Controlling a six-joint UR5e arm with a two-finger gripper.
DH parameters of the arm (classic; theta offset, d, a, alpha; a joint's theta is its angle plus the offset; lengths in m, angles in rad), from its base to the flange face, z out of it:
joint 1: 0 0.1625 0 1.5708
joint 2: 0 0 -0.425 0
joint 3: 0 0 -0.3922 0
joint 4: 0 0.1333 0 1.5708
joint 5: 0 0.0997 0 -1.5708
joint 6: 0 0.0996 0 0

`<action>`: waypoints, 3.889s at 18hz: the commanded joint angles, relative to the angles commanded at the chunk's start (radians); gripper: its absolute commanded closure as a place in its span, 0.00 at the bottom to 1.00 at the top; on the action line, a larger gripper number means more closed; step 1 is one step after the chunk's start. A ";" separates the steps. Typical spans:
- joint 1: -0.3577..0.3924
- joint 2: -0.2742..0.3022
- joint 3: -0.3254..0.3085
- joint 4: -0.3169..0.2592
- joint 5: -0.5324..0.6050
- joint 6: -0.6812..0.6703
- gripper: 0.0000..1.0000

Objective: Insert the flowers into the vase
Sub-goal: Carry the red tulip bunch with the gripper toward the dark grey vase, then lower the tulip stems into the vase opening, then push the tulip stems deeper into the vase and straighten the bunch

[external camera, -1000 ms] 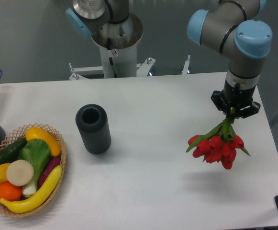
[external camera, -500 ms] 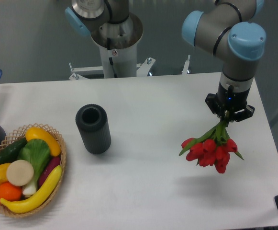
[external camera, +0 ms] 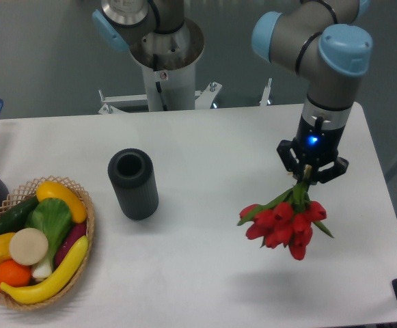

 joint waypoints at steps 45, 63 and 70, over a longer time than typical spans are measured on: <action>-0.199 0.201 -0.479 0.285 -0.830 0.059 0.97; -0.087 0.193 -0.626 0.281 -0.794 0.287 0.74; -0.066 0.201 -0.651 0.281 -0.781 0.287 0.47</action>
